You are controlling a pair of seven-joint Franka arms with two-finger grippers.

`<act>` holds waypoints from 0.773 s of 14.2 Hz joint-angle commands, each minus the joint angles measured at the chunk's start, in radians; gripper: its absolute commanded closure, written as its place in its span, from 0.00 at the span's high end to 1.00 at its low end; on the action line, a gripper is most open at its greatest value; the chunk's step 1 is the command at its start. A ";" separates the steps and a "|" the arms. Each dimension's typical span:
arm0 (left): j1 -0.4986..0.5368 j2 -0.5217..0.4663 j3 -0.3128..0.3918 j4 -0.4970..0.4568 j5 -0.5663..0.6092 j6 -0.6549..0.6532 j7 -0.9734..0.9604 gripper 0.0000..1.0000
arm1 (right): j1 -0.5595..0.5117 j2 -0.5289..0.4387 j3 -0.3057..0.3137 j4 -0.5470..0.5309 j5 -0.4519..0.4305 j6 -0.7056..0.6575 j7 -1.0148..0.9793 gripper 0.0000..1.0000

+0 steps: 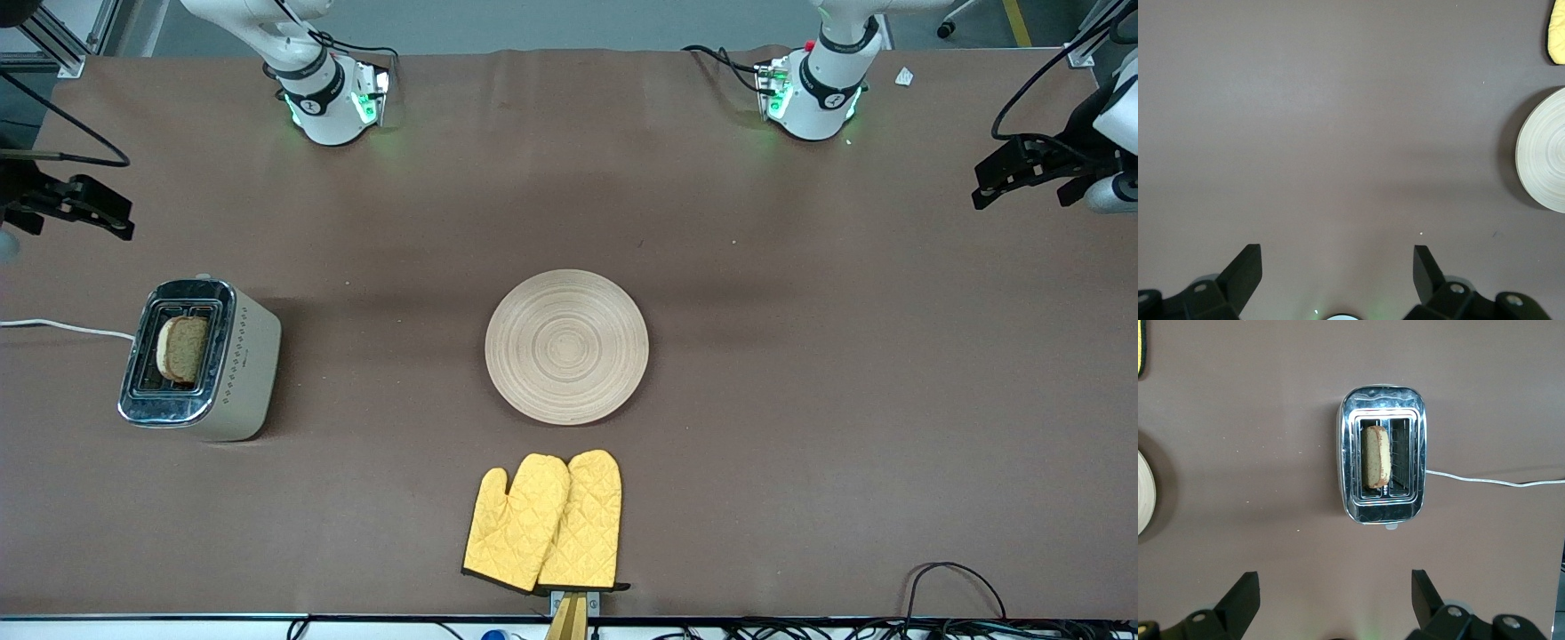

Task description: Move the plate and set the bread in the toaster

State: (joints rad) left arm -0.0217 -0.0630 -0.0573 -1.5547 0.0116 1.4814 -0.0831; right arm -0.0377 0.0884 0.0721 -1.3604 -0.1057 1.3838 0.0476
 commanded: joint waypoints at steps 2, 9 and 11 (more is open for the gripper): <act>0.000 0.018 0.004 0.034 0.002 0.008 0.019 1.00 | -0.086 -0.015 0.035 -0.080 0.063 0.067 -0.058 1.00; -0.007 0.035 0.002 0.065 0.004 0.005 0.014 1.00 | -0.055 -0.013 -0.062 -0.095 0.072 0.074 -0.094 1.00; -0.014 0.037 -0.001 0.065 0.004 0.005 0.013 1.00 | -0.044 -0.013 -0.074 -0.095 0.072 0.077 -0.092 1.00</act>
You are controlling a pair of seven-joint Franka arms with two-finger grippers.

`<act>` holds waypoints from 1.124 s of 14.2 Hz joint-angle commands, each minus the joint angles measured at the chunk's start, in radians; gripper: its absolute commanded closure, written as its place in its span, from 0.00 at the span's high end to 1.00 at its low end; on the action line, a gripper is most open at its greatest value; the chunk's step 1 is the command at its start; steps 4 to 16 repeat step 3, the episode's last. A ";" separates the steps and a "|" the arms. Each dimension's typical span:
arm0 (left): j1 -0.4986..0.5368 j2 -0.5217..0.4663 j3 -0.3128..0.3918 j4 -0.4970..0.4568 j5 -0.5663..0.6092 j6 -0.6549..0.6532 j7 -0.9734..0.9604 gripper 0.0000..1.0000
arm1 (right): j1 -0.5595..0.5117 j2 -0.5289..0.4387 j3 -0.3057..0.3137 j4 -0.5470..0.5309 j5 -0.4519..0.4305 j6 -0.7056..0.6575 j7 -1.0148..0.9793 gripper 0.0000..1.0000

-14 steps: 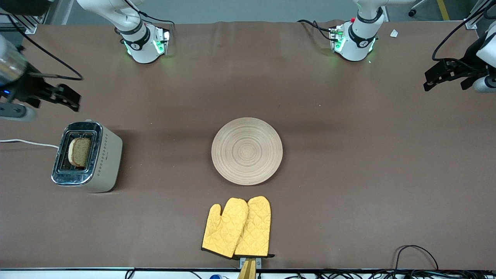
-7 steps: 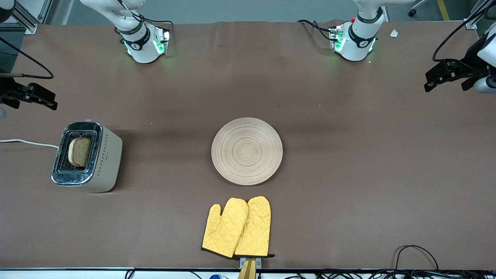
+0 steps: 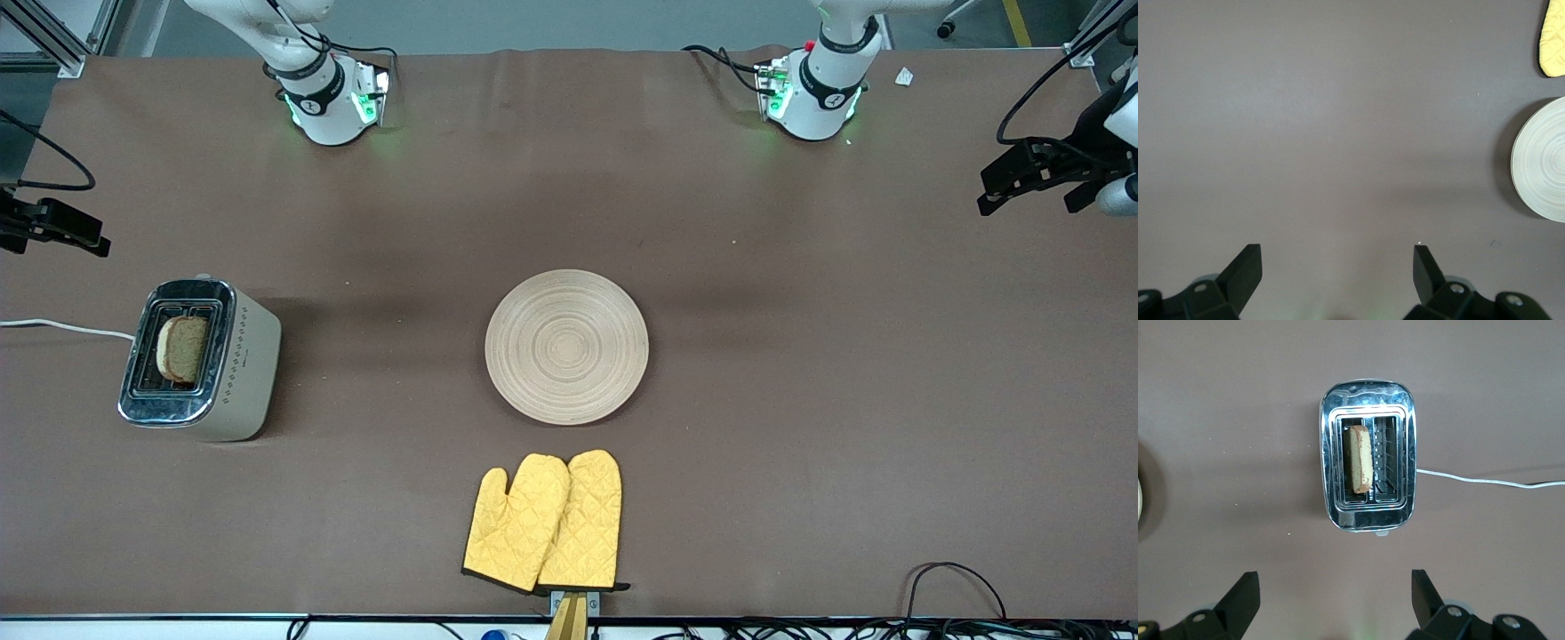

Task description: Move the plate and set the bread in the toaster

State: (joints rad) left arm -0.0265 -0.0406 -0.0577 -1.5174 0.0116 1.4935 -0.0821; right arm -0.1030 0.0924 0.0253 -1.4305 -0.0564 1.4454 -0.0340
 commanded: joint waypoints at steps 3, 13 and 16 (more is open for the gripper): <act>-0.010 0.015 -0.002 0.028 0.004 -0.007 0.012 1.00 | 0.032 -0.019 -0.024 -0.019 0.023 0.009 -0.001 1.00; -0.010 0.015 -0.002 0.028 0.004 -0.007 0.012 1.00 | 0.032 -0.019 -0.024 -0.019 0.023 0.009 -0.001 1.00; -0.010 0.015 -0.002 0.028 0.004 -0.007 0.012 1.00 | 0.032 -0.019 -0.024 -0.019 0.023 0.009 -0.001 1.00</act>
